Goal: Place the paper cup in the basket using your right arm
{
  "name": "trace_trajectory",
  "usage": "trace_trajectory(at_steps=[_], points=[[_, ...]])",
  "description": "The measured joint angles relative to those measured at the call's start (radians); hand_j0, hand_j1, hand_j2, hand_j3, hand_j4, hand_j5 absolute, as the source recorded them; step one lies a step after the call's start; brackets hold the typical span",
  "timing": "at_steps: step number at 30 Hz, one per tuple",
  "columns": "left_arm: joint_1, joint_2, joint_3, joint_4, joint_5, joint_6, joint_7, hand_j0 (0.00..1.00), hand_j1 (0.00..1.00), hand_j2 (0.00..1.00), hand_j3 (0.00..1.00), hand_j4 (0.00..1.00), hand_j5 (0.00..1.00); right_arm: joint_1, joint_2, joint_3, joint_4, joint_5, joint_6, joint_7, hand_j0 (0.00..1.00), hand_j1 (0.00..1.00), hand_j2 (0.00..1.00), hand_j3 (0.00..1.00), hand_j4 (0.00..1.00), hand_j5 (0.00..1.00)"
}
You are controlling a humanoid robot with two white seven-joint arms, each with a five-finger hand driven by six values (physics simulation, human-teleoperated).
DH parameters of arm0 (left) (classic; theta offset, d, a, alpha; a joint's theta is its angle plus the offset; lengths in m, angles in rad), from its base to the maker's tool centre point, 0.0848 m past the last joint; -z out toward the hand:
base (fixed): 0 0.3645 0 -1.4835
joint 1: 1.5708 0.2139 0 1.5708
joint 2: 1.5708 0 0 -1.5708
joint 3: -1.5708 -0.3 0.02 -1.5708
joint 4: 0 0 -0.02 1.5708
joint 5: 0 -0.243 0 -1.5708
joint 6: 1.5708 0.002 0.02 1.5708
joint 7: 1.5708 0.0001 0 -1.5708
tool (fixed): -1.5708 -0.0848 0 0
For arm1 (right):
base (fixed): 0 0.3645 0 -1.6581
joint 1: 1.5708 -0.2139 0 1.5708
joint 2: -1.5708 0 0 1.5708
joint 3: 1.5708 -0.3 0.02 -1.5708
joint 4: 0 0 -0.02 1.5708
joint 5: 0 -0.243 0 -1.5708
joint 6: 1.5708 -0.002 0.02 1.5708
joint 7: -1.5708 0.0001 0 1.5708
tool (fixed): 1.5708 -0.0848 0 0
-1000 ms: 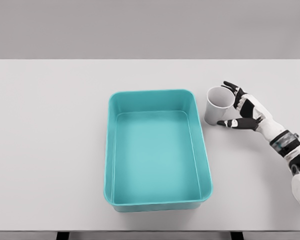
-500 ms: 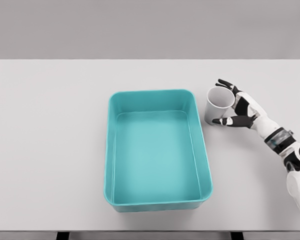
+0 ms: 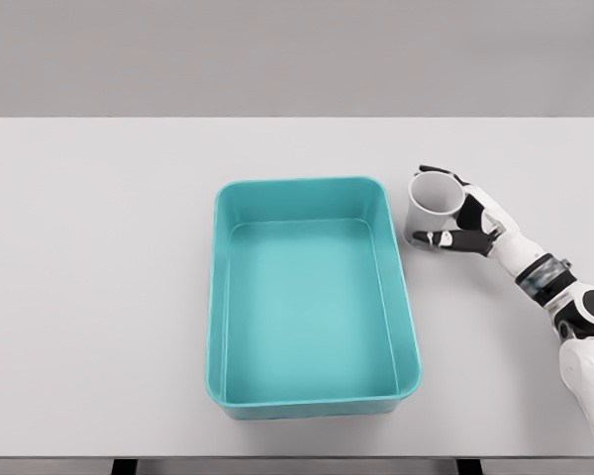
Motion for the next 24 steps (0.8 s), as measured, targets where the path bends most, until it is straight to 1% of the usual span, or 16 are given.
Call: trace_trajectory(at_steps=[3,8,12,15,20,24], points=[[0.000,0.000,0.000,0.000,0.000,0.000,0.000,1.00,1.00,1.00,1.00,1.00,1.00,0.000,-0.001,0.004,-0.001,-0.003,0.001,0.001,0.61,0.61,0.61,0.61,0.61,0.61],[0.000,0.000,0.000,0.000,0.000,0.000,0.000,1.00,1.00,1.00,1.00,1.00,1.00,0.002,-0.003,0.007,-0.007,0.005,-0.001,0.002,0.57,0.57,0.57,0.57,0.57,0.57],[0.000,0.000,0.000,0.000,0.000,0.000,0.000,1.00,1.00,1.00,1.00,1.00,1.00,0.009,-0.013,0.005,-0.036,0.011,-0.003,0.003,0.54,0.54,0.54,0.54,0.54,0.54],[0.000,0.000,0.000,0.000,0.000,0.000,0.000,1.00,1.00,1.00,1.00,1.00,1.00,0.023,-0.024,-0.004,-0.073,0.012,-0.003,0.004,0.53,0.53,0.53,0.53,0.53,0.53],[0.000,0.000,0.000,0.000,0.000,0.000,0.000,1.00,1.00,1.00,1.00,1.00,1.00,0.061,-0.066,-0.042,-0.161,0.012,-0.004,0.007,0.52,0.52,0.52,0.52,0.52,0.52],[0.000,0.000,0.000,0.000,0.000,0.000,0.000,1.00,1.00,1.00,1.00,1.00,1.00,0.075,-0.095,-0.067,-0.231,0.013,-0.006,0.008,0.52,0.52,0.52,0.52,0.52,0.52]])
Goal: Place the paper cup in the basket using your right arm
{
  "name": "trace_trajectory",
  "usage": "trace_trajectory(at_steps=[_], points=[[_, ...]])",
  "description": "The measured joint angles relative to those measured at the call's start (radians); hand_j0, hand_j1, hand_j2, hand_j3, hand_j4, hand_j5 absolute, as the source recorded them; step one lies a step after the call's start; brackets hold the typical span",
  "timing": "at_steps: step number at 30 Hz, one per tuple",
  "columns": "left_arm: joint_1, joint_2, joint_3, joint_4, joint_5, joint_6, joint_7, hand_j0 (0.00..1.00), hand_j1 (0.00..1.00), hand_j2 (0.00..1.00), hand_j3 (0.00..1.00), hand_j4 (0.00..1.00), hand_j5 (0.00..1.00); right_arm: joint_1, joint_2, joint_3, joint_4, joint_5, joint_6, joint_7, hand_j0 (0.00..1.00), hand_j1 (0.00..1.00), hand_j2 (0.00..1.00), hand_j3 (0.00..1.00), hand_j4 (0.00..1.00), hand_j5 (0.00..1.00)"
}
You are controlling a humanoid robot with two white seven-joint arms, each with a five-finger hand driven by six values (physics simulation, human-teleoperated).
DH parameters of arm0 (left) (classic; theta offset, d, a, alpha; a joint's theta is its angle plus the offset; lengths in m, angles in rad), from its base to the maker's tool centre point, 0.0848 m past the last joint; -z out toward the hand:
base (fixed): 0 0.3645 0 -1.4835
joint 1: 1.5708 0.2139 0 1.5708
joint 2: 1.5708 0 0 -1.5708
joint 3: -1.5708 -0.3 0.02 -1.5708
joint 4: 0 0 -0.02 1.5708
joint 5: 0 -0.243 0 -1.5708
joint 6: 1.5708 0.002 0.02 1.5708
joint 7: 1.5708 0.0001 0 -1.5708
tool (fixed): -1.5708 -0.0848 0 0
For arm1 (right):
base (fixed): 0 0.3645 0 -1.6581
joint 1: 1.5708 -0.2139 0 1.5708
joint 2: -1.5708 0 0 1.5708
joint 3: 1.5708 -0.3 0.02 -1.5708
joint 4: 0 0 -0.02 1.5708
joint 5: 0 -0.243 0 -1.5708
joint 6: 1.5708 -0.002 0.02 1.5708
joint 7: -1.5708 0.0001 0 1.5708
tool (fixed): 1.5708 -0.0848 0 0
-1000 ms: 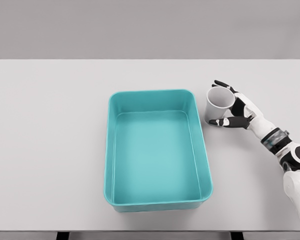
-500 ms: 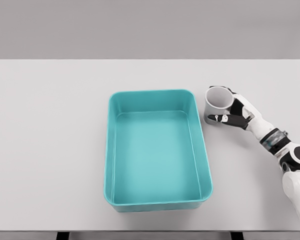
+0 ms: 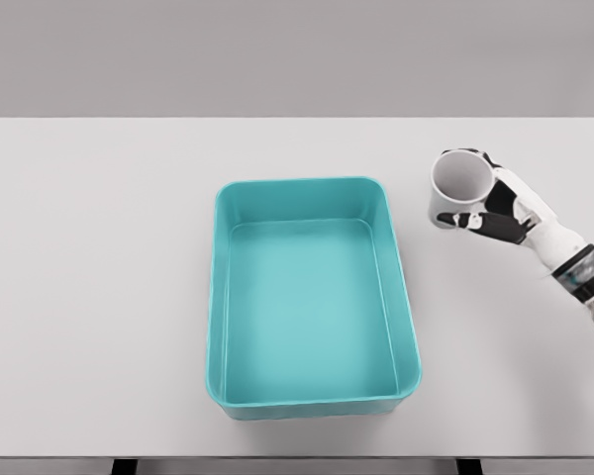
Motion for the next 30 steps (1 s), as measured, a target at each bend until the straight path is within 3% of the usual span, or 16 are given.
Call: trace_trajectory(at_steps=[14,21,30], points=[[0.000,0.000,0.000,0.000,0.000,0.000,0.000,1.00,1.00,1.00,1.00,1.00,1.00,0.009,-0.053,-0.016,-0.316,0.093,0.000,-0.003,0.51,0.51,0.51,0.51,0.51,0.51],[0.000,0.000,0.000,0.000,0.000,0.000,0.000,1.00,1.00,1.00,1.00,1.00,1.00,-0.005,-0.056,0.000,-0.381,0.138,-0.003,-0.006,0.51,0.51,0.51,0.51,0.51,0.51],[0.000,0.000,0.000,0.000,0.000,0.000,0.000,1.00,1.00,1.00,1.00,1.00,1.00,-0.133,-0.054,0.136,-0.401,0.219,-0.032,-0.006,0.50,0.50,0.50,0.50,0.50,0.50]])
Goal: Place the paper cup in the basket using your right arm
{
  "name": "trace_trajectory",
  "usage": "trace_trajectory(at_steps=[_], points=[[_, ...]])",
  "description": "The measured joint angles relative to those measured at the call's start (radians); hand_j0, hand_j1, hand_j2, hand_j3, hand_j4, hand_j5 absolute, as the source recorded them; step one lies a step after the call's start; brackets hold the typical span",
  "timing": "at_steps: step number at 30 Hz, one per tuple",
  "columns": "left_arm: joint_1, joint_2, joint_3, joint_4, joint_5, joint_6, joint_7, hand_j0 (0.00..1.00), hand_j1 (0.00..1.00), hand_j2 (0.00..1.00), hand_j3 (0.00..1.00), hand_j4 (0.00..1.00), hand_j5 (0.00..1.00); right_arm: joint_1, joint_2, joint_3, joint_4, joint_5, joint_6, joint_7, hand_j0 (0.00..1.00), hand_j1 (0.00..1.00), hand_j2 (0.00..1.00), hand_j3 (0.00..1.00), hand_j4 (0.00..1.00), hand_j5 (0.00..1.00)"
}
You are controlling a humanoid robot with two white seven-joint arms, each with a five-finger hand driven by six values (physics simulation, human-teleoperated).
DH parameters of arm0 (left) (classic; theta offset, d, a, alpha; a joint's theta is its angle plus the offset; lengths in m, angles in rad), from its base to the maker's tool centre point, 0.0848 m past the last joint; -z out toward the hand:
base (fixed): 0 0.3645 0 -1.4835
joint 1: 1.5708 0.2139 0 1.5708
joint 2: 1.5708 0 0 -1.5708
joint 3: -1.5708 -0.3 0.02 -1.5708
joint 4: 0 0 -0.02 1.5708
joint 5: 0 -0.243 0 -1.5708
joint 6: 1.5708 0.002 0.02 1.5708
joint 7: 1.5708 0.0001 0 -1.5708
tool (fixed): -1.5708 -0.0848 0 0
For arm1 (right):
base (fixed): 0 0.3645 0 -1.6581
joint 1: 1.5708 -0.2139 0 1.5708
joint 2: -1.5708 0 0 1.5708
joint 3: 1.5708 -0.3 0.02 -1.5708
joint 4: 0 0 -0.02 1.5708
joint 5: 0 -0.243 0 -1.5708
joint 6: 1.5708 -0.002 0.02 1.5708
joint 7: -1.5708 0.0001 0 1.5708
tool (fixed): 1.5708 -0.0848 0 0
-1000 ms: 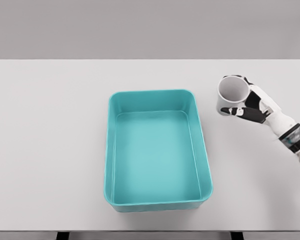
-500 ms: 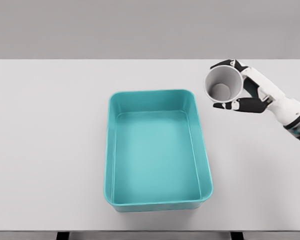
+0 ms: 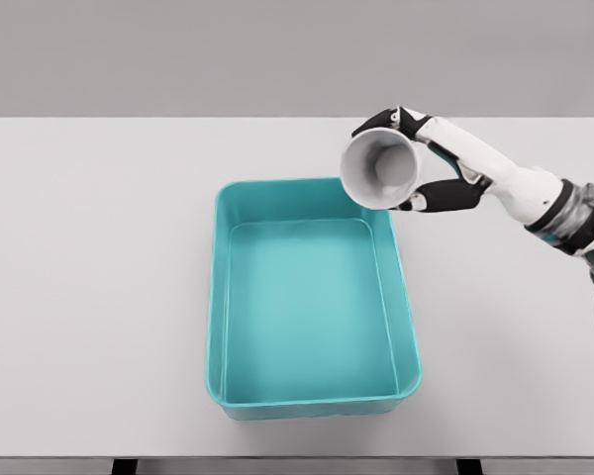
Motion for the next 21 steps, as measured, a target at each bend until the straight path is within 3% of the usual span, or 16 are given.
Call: trace_trajectory(at_steps=[7,11,21], points=[[0.000,0.000,0.000,0.000,0.000,0.000,0.000,1.00,1.00,1.00,1.00,1.00,1.00,-0.028,-0.001,0.080,-0.001,0.075,-0.013,0.000,0.50,0.50,0.50,0.50,0.50,0.50],[0.000,0.000,0.000,0.000,0.000,0.000,0.000,1.00,1.00,1.00,1.00,1.00,1.00,-0.086,-0.011,0.138,-0.001,0.109,-0.016,0.000,0.50,0.50,0.50,0.50,0.50,0.50],[0.000,0.000,0.000,0.000,0.000,0.000,0.000,1.00,1.00,1.00,1.00,1.00,1.00,-0.117,-0.041,0.265,-0.001,0.211,-0.017,0.001,0.50,0.50,0.50,0.50,0.50,0.50]])
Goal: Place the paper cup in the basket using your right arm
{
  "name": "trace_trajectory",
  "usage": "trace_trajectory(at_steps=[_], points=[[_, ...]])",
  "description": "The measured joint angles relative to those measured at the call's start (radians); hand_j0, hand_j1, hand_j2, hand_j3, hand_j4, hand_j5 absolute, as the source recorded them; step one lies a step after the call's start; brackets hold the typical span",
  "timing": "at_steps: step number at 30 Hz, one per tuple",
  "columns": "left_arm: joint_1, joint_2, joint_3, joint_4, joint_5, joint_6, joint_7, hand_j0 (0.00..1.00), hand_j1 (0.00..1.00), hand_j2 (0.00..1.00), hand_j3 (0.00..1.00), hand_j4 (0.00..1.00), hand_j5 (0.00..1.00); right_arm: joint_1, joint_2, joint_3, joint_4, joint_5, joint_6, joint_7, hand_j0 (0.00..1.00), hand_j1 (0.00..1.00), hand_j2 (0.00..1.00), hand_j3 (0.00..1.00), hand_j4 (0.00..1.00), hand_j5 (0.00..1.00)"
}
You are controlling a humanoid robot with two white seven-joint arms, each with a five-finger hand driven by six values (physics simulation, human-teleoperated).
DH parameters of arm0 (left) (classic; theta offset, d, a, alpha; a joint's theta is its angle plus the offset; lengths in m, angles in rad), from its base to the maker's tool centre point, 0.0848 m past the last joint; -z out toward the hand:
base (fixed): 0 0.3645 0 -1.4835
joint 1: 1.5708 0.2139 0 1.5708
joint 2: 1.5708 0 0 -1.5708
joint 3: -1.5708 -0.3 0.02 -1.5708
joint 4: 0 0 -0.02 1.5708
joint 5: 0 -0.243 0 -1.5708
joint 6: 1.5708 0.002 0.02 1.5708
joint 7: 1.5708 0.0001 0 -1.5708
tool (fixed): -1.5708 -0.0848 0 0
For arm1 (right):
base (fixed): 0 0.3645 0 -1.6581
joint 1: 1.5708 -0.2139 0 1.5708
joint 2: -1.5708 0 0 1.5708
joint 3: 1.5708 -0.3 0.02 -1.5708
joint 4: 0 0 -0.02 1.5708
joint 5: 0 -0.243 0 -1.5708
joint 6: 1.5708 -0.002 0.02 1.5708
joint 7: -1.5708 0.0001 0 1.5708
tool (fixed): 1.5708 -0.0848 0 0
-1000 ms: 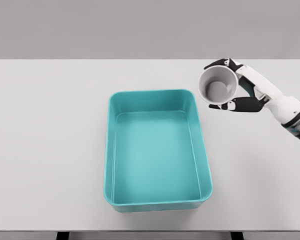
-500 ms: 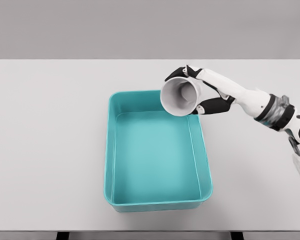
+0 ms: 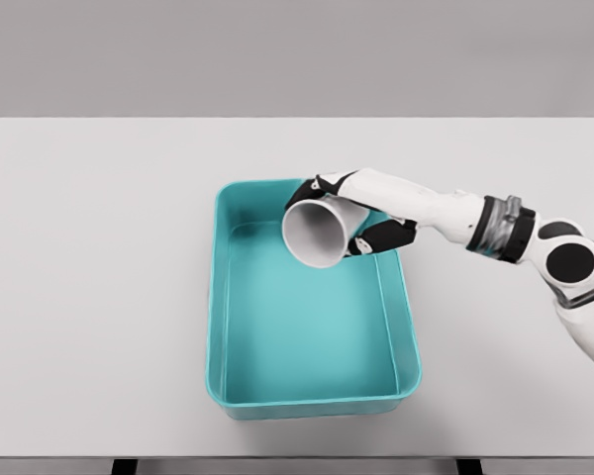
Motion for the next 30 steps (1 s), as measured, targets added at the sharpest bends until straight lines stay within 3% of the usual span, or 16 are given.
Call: trace_trajectory(at_steps=[5,15,16,18,19,20,30], points=[[0.000,0.000,0.000,0.000,0.000,0.000,0.000,1.00,1.00,1.00,1.00,1.00,1.00,-0.063,-0.014,0.087,0.000,0.030,0.002,-0.001,0.50,0.50,0.50,0.50,0.50,0.50],[0.000,0.000,0.000,0.000,0.000,0.000,0.000,1.00,1.00,1.00,1.00,1.00,1.00,-0.078,-0.035,0.193,0.000,0.066,0.007,0.000,0.51,0.51,0.51,0.51,0.51,0.51],[0.000,0.000,0.000,0.000,0.000,0.000,0.000,1.00,1.00,1.00,1.00,1.00,1.00,-0.078,-0.037,0.198,0.000,0.070,0.007,0.000,0.53,0.53,0.53,0.53,0.53,0.53],[0.000,0.000,0.000,0.000,0.000,0.000,0.000,1.00,1.00,1.00,1.00,1.00,1.00,-0.078,-0.039,0.204,0.000,0.081,0.007,-0.001,0.69,0.69,0.69,0.69,0.69,0.69],[0.000,0.000,0.000,0.000,0.000,0.000,0.000,1.00,1.00,1.00,1.00,1.00,1.00,-0.078,-0.039,0.206,0.000,0.085,0.007,-0.001,0.83,0.83,0.83,0.83,0.83,0.83],[0.000,0.000,0.000,0.000,0.000,0.000,0.000,1.00,1.00,1.00,1.00,1.00,1.00,-0.080,-0.039,0.207,0.000,0.088,0.007,-0.001,0.86,0.86,0.86,0.86,0.86,0.86],[0.000,0.000,0.000,0.000,0.000,0.000,0.000,1.00,1.00,1.00,1.00,1.00,1.00,-0.087,-0.047,0.210,0.000,0.095,0.010,-0.001,0.88,0.88,0.88,0.88,0.88,0.88]])
